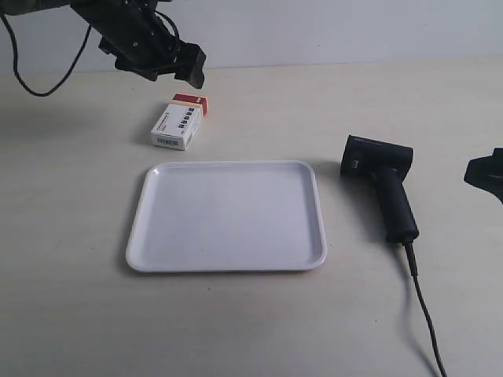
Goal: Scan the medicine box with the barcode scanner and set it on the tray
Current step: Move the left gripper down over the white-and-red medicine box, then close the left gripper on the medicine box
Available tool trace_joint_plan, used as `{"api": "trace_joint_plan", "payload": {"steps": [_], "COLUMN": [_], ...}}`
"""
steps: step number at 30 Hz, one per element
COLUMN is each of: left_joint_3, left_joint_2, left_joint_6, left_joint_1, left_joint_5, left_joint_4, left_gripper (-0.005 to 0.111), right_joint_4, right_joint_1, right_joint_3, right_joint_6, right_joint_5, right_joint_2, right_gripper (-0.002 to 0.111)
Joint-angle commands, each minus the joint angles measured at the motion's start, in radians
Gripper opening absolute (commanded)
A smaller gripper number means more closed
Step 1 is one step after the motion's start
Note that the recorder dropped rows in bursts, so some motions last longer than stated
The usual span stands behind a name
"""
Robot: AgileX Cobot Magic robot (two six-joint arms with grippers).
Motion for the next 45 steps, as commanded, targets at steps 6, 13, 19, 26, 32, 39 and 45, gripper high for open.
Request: {"api": "trace_joint_plan", "payload": {"steps": [6,13,19,26,32,39,45], "left_joint_3": [-0.109,-0.130,-0.130,-0.130,-0.130,-0.130,-0.130], "left_joint_2": [0.092,0.133,0.157,0.187,0.196,0.218,0.228], "left_joint_6": [-0.029,-0.074,-0.072,-0.068,-0.066,-0.049,-0.049], "left_joint_1": [-0.014,-0.014,-0.014,-0.014,-0.014,-0.014,-0.014], "left_joint_5": [0.050,0.041,0.026,0.015,-0.013,-0.037,-0.064], "left_joint_4": [0.068,0.059,0.062,0.060,0.067,0.073,0.073], "left_gripper": [0.083,0.089,0.089,0.089,0.086,0.076,0.076], "right_joint_4": [0.013,0.012,0.012,0.012,0.012,0.012,0.012], "right_joint_1": [0.003,0.003,0.003,0.003,0.003,0.003,0.003], "right_joint_3": [-0.007,-0.007,-0.007,-0.007,-0.007,-0.007,-0.007], "right_joint_6": [-0.027,-0.027,-0.027,-0.027,-0.027,-0.027,-0.027], "right_joint_5": [-0.025,-0.025,-0.033,-0.033,-0.036,-0.036,-0.036], "right_joint_2": [0.006,0.006,0.006,0.006,0.006,0.006,0.006], "right_gripper": [0.061,0.061,0.061,0.061,0.061,0.061,0.061]}}
